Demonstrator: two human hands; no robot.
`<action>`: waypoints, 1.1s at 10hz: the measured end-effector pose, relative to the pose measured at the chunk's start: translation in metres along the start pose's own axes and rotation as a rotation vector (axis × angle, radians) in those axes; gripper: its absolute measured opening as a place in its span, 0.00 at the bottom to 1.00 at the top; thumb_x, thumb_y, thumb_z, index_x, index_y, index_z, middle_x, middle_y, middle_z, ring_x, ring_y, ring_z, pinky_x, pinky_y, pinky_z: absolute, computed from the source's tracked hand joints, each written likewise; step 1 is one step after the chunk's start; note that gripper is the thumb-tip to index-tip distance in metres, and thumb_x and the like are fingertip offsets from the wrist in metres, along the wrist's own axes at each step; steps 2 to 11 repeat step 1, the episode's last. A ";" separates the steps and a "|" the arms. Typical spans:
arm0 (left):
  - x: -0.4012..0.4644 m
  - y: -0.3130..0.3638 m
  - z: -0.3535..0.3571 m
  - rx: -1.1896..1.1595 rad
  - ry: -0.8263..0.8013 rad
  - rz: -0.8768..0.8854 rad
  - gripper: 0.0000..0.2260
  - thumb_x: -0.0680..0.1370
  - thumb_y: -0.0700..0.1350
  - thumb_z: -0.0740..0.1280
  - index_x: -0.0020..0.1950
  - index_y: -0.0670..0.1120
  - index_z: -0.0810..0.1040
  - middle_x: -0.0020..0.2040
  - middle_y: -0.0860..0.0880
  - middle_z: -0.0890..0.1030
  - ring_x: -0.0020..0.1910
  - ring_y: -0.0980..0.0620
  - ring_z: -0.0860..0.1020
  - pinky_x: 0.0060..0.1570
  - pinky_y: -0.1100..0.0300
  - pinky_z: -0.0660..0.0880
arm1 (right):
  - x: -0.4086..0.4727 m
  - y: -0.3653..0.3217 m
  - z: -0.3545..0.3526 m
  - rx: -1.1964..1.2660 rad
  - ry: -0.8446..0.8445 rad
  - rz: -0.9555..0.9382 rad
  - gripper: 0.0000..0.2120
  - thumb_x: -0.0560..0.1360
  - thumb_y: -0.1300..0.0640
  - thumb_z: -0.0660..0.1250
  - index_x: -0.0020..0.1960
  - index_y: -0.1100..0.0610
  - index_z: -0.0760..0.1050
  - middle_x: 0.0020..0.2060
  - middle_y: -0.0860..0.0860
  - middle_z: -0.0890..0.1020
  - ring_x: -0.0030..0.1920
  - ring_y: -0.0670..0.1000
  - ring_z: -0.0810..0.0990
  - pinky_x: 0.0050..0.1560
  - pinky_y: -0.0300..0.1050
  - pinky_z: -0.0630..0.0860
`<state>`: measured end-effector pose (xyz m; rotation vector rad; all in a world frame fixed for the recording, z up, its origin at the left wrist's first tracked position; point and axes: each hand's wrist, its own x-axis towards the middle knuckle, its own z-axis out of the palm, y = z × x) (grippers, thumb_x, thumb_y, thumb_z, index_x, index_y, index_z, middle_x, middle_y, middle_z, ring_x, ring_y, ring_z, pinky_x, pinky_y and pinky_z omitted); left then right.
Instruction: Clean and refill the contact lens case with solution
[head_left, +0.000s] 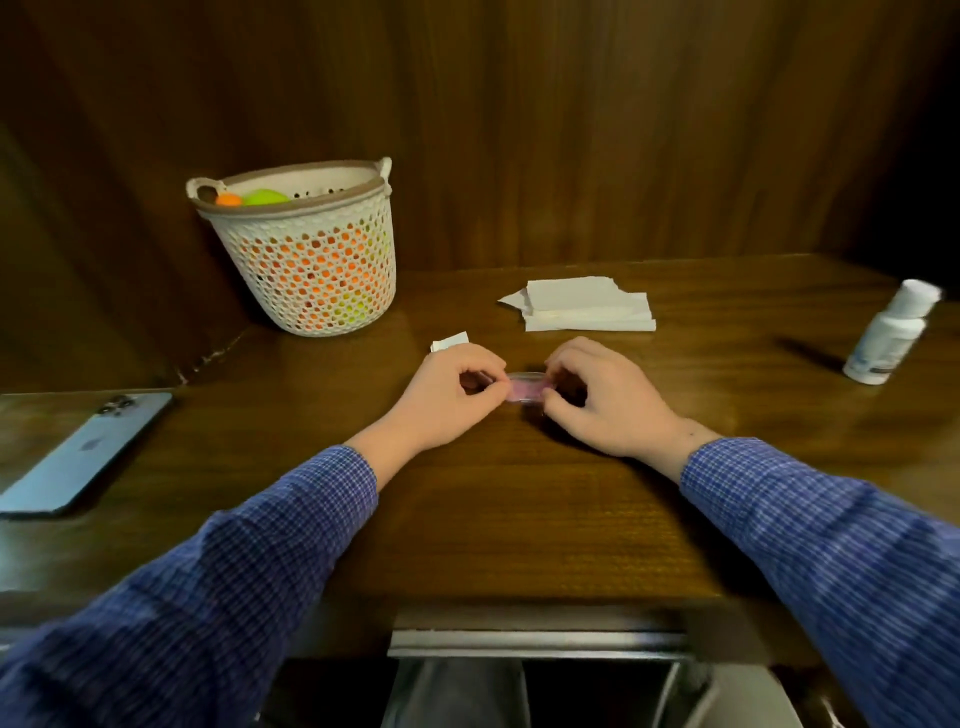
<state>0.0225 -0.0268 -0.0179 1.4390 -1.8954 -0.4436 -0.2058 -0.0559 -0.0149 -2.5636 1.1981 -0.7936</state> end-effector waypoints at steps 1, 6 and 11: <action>-0.016 0.016 0.003 -0.043 0.144 -0.058 0.04 0.80 0.44 0.71 0.52 0.52 0.84 0.51 0.59 0.81 0.51 0.59 0.79 0.49 0.66 0.76 | -0.008 0.006 -0.004 0.025 0.072 0.050 0.13 0.75 0.40 0.63 0.52 0.47 0.78 0.48 0.43 0.78 0.48 0.43 0.78 0.49 0.40 0.78; -0.016 0.016 0.003 -0.043 0.144 -0.058 0.04 0.80 0.44 0.71 0.52 0.52 0.84 0.51 0.59 0.81 0.51 0.59 0.79 0.49 0.66 0.76 | -0.008 0.006 -0.004 0.025 0.072 0.050 0.13 0.75 0.40 0.63 0.52 0.47 0.78 0.48 0.43 0.78 0.48 0.43 0.78 0.49 0.40 0.78; -0.016 0.016 0.003 -0.043 0.144 -0.058 0.04 0.80 0.44 0.71 0.52 0.52 0.84 0.51 0.59 0.81 0.51 0.59 0.79 0.49 0.66 0.76 | -0.008 0.006 -0.004 0.025 0.072 0.050 0.13 0.75 0.40 0.63 0.52 0.47 0.78 0.48 0.43 0.78 0.48 0.43 0.78 0.49 0.40 0.78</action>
